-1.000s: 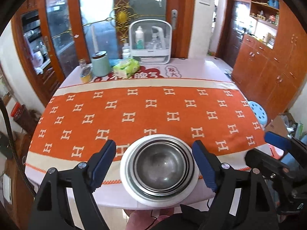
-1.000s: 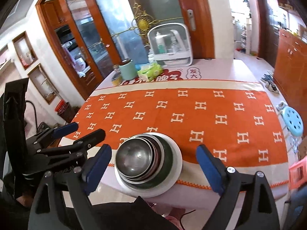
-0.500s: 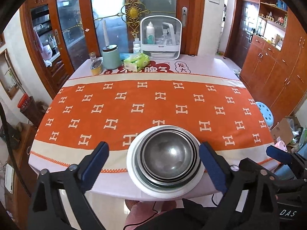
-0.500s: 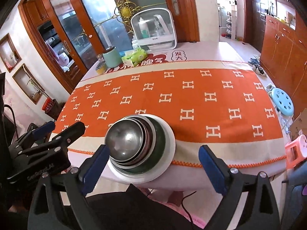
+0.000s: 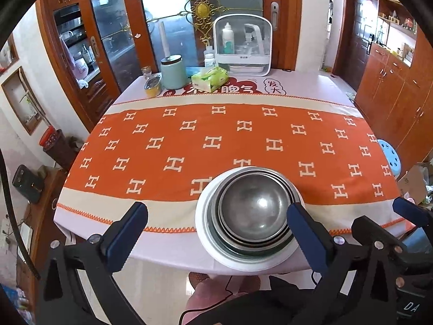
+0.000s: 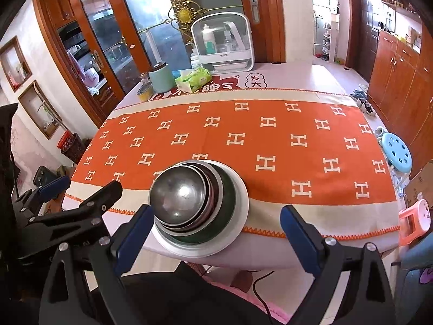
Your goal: Organize plates and bowls
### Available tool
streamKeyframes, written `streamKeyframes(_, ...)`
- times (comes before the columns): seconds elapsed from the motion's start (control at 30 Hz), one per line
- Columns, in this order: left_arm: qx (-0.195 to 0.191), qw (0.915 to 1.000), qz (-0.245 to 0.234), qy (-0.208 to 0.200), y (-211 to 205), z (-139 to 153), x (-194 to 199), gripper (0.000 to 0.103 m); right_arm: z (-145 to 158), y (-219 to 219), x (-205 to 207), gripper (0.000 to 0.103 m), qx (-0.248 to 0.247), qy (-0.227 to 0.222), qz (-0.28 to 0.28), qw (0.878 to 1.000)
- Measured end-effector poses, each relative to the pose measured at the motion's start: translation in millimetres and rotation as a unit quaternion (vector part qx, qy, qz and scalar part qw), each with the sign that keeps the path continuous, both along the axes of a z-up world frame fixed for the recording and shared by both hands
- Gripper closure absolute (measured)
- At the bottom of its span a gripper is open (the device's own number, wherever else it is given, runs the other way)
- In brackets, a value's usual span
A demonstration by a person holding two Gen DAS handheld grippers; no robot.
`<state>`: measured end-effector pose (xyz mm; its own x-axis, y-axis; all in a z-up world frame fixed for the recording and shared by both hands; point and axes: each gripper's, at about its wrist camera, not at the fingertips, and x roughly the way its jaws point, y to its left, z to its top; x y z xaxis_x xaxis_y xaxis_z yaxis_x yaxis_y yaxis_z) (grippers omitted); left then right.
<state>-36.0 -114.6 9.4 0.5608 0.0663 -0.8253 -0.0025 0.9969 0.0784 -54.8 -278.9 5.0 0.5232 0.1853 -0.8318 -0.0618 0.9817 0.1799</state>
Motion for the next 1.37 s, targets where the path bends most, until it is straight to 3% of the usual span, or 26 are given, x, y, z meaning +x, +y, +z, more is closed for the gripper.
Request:
streamKeyframes(0.6, -0.004, 0.9997, 0.024, 0.011, 2.2, -6.5, -10.8, 0.001, -7.7, 2.1, -3.0, 0.008, 0.001, 0.015, 0.021, 1.000)
streamKeyframes(1.37, 0.004, 0.9999, 0.009, 0.011, -7.3, -8.2, -8.9, 0.001, -11.5, -11.7, -9.1, 0.008, 0.012, 0.020, 0.005, 1.000)
